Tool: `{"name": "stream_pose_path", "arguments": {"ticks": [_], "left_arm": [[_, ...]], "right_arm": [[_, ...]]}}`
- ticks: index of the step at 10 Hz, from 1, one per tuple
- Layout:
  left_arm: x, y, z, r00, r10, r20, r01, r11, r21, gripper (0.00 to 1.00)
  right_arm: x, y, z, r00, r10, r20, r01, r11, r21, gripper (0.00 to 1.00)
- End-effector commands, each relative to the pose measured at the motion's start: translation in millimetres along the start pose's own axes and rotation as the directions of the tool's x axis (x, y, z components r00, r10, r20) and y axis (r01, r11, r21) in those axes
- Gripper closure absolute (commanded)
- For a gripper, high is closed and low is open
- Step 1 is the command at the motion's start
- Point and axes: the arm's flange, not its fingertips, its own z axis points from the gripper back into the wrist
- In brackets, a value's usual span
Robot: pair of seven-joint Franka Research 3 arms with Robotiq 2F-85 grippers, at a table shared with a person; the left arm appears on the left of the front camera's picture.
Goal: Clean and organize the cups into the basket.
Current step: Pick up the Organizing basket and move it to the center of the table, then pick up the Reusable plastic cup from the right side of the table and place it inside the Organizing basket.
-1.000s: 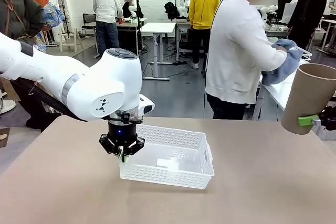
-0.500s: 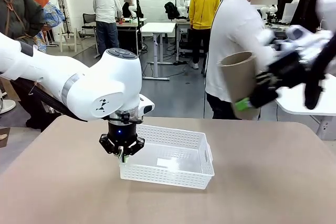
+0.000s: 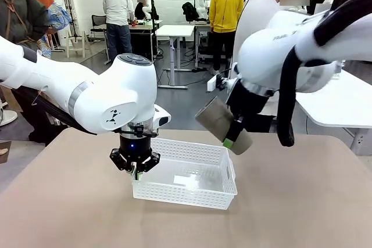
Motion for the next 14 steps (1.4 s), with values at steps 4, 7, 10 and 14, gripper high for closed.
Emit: {"name": "stream_pose_path", "arguments": {"ticks": [4, 7, 10, 14], "left_arm": [[-2, -3, 1, 1.000, 0.011, 0.005, -0.011, 1.000, 0.003, 1.00], [-2, -3, 1, 1.000, 0.011, 0.005, -0.011, 1.000, 0.003, 1.00], [-2, -3, 1, 1.000, 0.011, 0.005, -0.011, 1.000, 0.003, 1.00], [-2, -3, 1, 1.000, 0.011, 0.005, -0.011, 1.000, 0.003, 1.00]], "right_arm": [[45, 5, -23, 0.991, 0.066, -0.120, -0.062, 0.997, 0.040, 0.20], [44, 25, -54, 0.966, 0.172, -0.192, -0.158, 0.984, 0.083, 0.20], [40, 36, -80, 0.936, 0.251, -0.248, -0.230, 0.967, 0.112, 0.20], [37, 56, -109, 0.897, 0.334, -0.290, -0.297, 0.940, 0.164, 0.20]]}}
